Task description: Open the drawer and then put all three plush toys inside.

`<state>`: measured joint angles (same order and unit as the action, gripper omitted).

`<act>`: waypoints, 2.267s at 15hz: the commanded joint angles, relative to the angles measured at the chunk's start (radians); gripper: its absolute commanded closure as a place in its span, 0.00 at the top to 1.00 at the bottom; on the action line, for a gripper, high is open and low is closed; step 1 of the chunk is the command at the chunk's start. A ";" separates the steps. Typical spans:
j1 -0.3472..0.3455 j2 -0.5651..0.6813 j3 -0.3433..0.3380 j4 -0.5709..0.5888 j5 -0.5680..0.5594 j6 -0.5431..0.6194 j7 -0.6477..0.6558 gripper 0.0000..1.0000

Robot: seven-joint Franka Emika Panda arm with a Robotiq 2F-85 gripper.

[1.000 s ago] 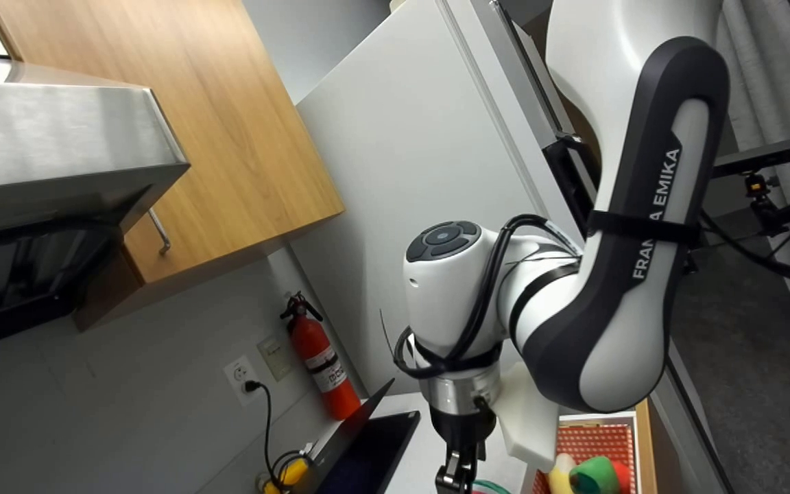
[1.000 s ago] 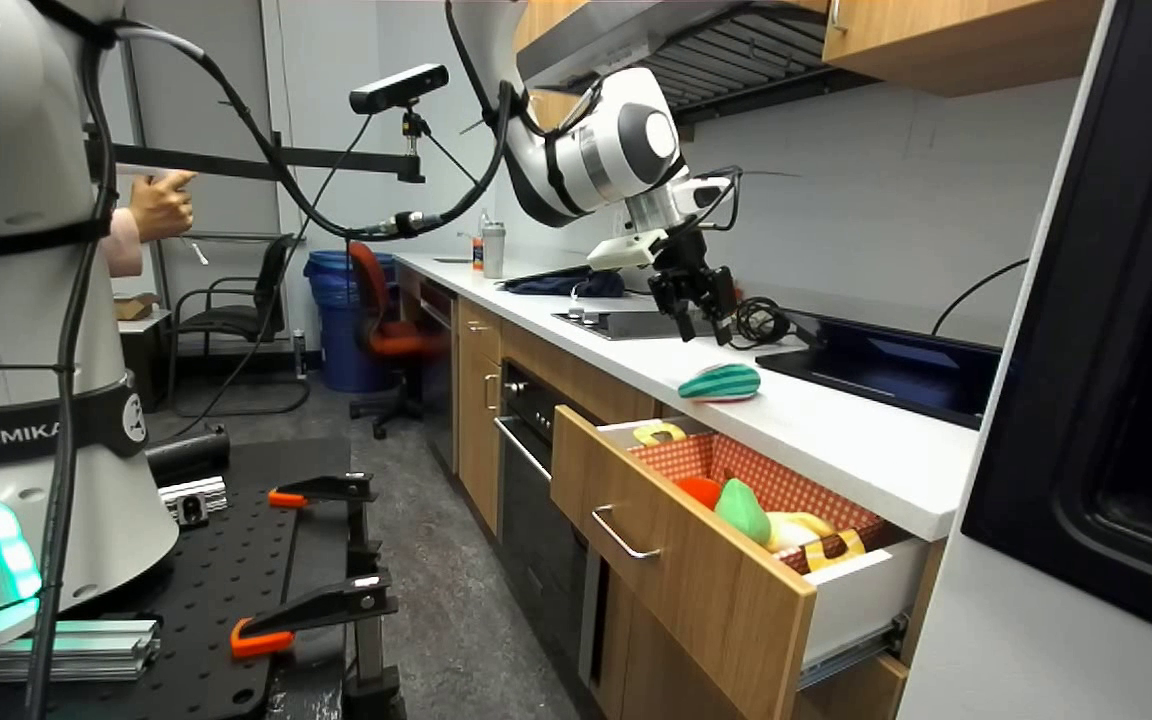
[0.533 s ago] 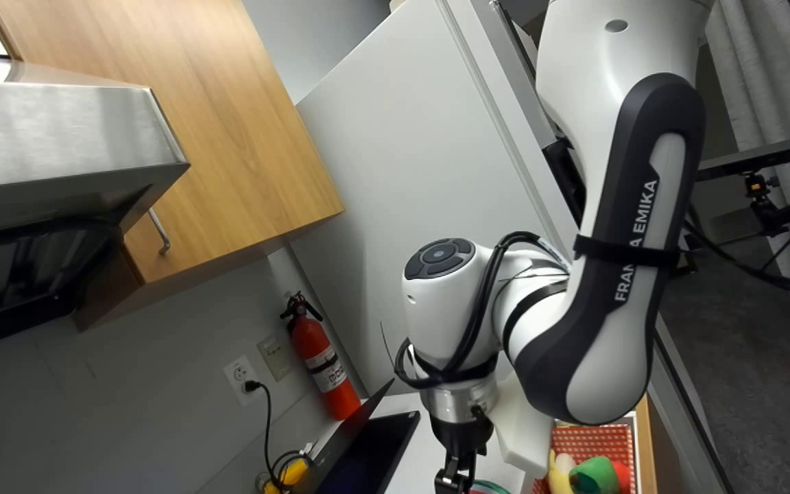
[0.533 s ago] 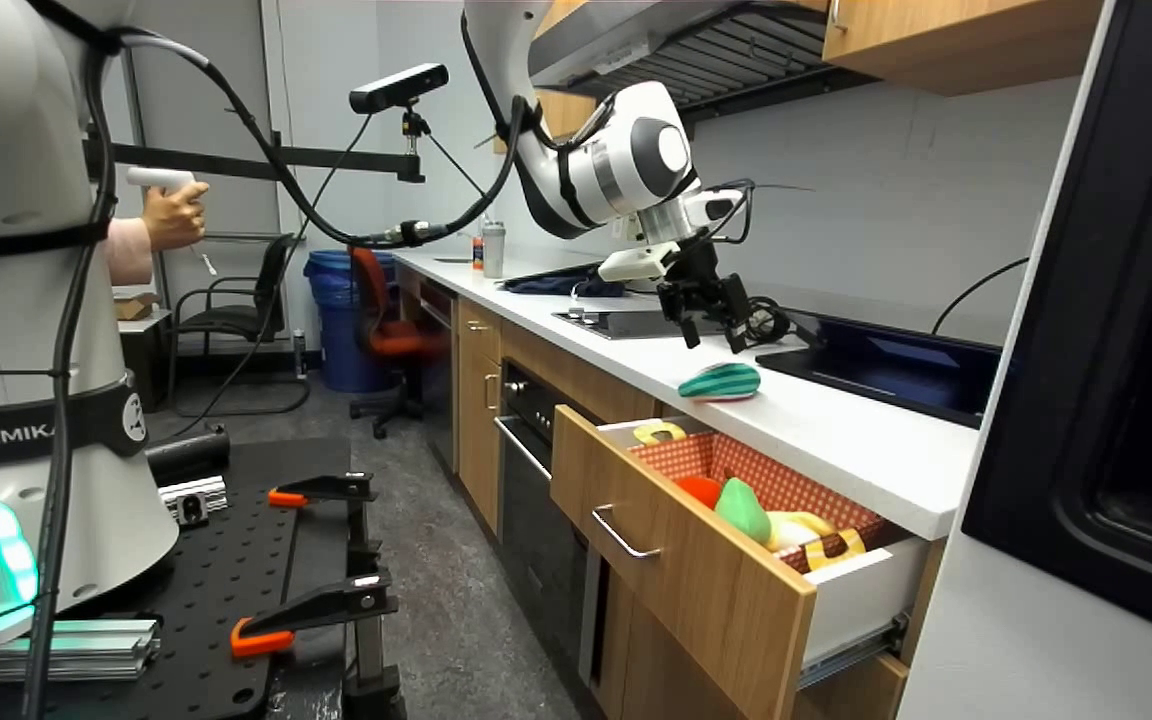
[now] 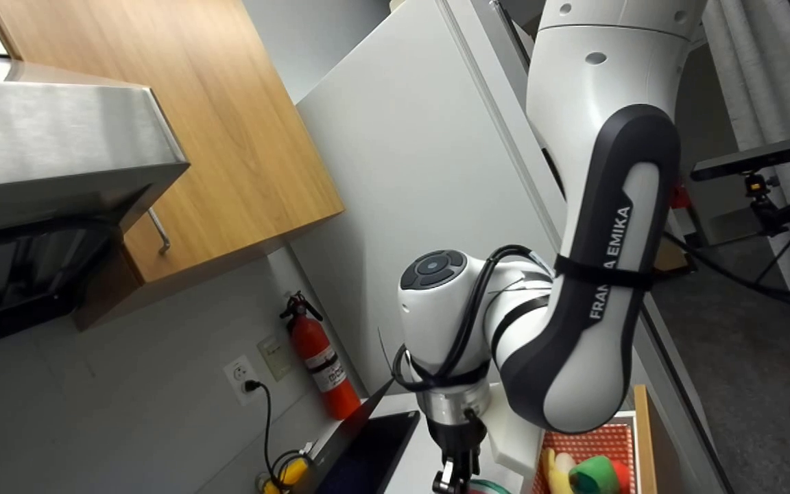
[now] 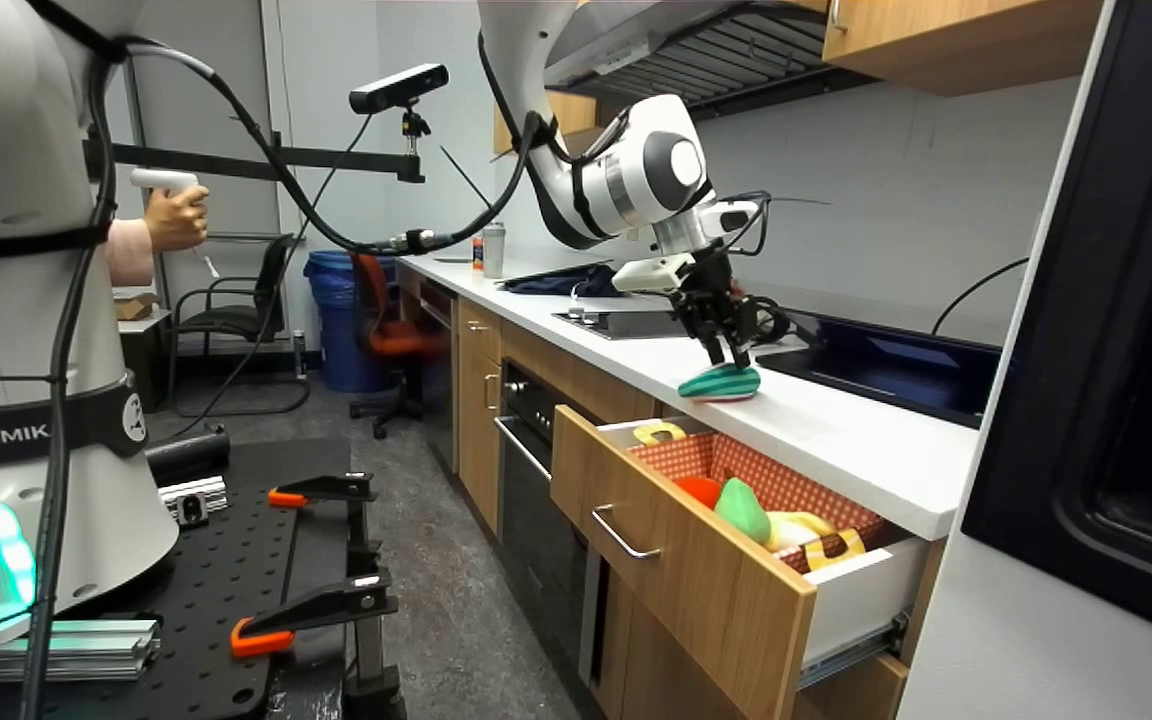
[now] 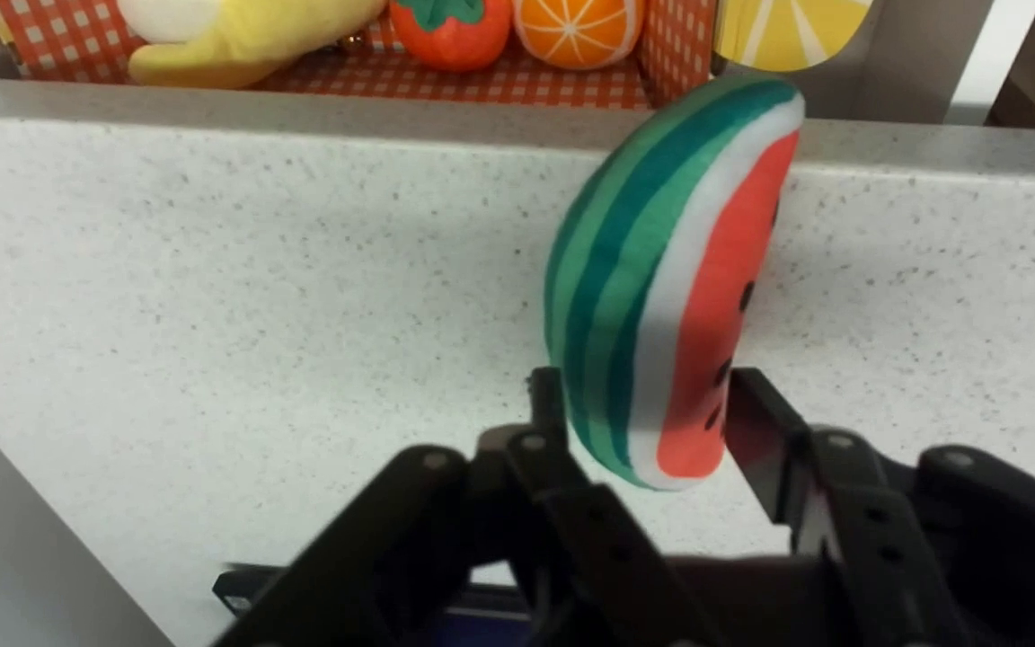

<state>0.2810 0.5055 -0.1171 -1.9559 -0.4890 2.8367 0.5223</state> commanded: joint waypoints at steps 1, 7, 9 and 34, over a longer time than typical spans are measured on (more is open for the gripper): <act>0.024 0.021 -0.032 0.040 0.062 -0.017 -0.052 0.20; 0.039 0.013 -0.071 0.034 0.073 -0.017 -0.047 0.00; 0.054 0.001 -0.102 0.009 0.052 -0.018 -0.034 0.00; 0.071 -0.145 -0.237 -0.307 -0.144 -0.119 0.062 0.29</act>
<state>0.3673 0.4069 -0.3729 -2.2329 -0.6020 2.7566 0.5618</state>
